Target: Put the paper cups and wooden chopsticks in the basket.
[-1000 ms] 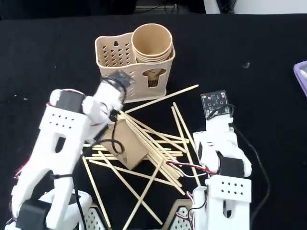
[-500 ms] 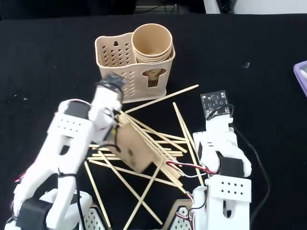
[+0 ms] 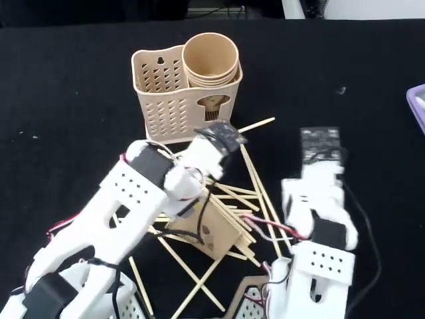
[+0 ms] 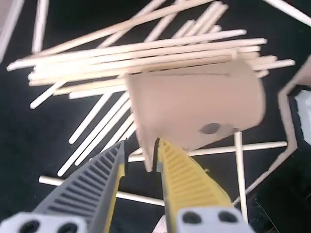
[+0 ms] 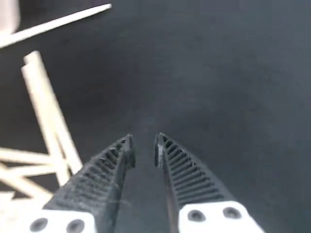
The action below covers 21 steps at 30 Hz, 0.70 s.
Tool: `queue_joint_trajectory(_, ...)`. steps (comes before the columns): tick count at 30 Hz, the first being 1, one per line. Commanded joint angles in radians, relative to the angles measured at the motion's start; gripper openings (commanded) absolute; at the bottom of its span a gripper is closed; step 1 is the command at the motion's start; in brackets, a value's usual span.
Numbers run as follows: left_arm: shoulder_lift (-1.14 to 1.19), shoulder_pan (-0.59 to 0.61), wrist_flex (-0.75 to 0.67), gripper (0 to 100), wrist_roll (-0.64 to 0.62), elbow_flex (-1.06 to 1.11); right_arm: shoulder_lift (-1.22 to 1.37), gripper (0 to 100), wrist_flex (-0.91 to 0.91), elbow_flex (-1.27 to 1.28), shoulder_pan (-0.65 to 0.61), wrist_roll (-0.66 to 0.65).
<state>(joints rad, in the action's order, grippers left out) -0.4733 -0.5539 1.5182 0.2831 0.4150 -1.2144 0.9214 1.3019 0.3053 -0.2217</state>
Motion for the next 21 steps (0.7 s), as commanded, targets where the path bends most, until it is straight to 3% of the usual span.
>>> queue_joint_trajectory(1,-0.002,-0.027,-0.038,12,-0.002,-0.027,0.004,9.0,-0.034,-0.042,0.127,0.028)
queue_joint_trajectory(6,0.006,0.008,-0.052,12,0.000,-0.002,0.005,9.0,0.081,-0.147,0.149,0.028)
queue_joint_trajectory(10,-0.005,0.045,-0.034,13,-0.003,-0.024,0.012,8.9,0.009,-0.065,0.137,0.029)
queue_joint_trajectory(14,0.008,0.051,-0.034,23,-0.008,0.013,0.010,8.9,-0.038,-0.019,0.135,0.029)
queue_joint_trajectory(21,0.008,0.015,-0.101,24,0.026,0.056,0.012,8.9,-0.037,-0.008,0.084,0.029)
